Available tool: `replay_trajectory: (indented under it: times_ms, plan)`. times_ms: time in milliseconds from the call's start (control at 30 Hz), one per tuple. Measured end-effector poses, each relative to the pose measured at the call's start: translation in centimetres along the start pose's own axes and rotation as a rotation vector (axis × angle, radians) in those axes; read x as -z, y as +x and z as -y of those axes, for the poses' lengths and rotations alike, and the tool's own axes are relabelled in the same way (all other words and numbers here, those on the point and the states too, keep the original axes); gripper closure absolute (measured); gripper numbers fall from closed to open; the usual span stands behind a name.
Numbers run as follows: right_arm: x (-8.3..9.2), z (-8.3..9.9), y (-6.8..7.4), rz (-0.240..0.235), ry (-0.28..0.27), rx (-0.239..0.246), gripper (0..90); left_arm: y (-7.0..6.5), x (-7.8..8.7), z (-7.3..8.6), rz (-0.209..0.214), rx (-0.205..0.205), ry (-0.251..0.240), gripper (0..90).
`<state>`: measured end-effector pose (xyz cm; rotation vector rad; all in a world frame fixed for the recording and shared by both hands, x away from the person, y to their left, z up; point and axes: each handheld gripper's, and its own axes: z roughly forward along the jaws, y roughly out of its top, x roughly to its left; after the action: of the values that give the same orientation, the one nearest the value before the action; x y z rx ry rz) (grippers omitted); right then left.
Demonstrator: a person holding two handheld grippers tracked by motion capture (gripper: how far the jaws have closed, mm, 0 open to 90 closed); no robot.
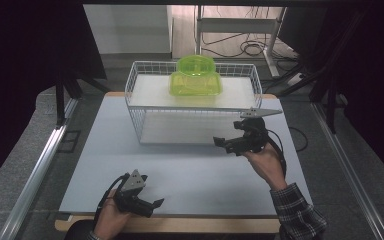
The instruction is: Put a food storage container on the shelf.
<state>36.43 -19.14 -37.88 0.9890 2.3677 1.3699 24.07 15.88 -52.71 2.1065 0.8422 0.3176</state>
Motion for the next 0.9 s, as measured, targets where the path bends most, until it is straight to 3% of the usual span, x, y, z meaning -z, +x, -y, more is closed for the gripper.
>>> replay_trajectory:
  times_ms: [267, 533, 733, 900]
  plan:
    - [-0.1, 3.1, 0.5, 0.014, 0.040, -0.022, 0.0, 0.0, 0.0, 0.1, 0.000, -0.003, -0.006, 1.9]
    - [-0.4, 6.3, 0.4, 0.062, 0.046, 0.021, 0.2, 0.0, 0.0, 0.1, -0.005, -0.019, -0.003, 1.8]
    - [-0.6, 8.9, -0.2, 0.054, 0.020, 0.016, 1.2, 0.0, -0.1, 0.1, -0.010, -0.021, -0.004, 1.8]
    - [-1.3, 10.6, -0.2, 0.059, 0.042, 0.019, 1.2, 0.0, 0.0, 0.1, -0.010, -0.025, -0.001, 1.6]
